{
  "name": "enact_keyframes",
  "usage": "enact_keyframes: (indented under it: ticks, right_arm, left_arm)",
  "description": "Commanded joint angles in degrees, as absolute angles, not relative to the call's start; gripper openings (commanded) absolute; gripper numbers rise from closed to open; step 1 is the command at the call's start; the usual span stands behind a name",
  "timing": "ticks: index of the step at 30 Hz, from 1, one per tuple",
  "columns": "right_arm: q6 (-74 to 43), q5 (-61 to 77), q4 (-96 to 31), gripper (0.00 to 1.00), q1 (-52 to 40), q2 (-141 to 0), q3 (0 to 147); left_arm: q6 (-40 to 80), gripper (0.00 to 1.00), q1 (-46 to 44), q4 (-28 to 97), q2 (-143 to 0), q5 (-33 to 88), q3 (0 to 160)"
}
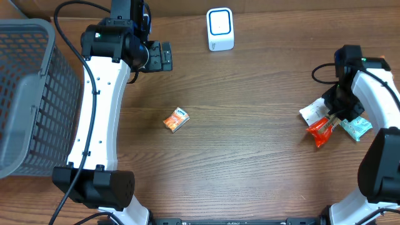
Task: Scan the item barcode
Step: 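Carry the spaghetti pack right and drop it on the other items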
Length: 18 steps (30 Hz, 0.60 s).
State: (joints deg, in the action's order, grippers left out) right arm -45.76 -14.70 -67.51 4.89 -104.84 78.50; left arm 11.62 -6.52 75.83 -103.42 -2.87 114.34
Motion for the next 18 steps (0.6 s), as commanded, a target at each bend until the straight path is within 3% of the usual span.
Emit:
enact_keyframes:
  ticks: [1, 3, 6, 13, 18]
  right_arm:
    - [-46.7, -16.9, -66.5, 0.39, 5.0, -103.3, 79.0]
    - [-46.6, -16.8, -66.8, 0.5, 5.0, -103.3, 79.0]
    - [-43.6, -16.8, -68.6, 0.57, 5.0, -103.3, 79.4]
    - [-36.4, -11.1, -77.5, 0.57, 4.7, -103.2, 90.3]
    - [-25.7, 13.6, -73.6, 0.57, 1.4, -103.2, 97.6]
  left_arm:
    - [12.0, 1.0, -6.4, 75.8, -103.9, -3.4, 114.2]
    - [12.0, 1.0, -6.4, 75.9, -103.9, -3.4, 114.2]
    - [12.0, 1.0, -6.4, 75.9, -103.9, -3.4, 114.2]
    - [12.0, 1.0, -6.5, 75.9, -103.9, -3.4, 114.2]
    - [12.0, 1.0, -6.4, 75.8, -103.9, -3.4, 114.2]
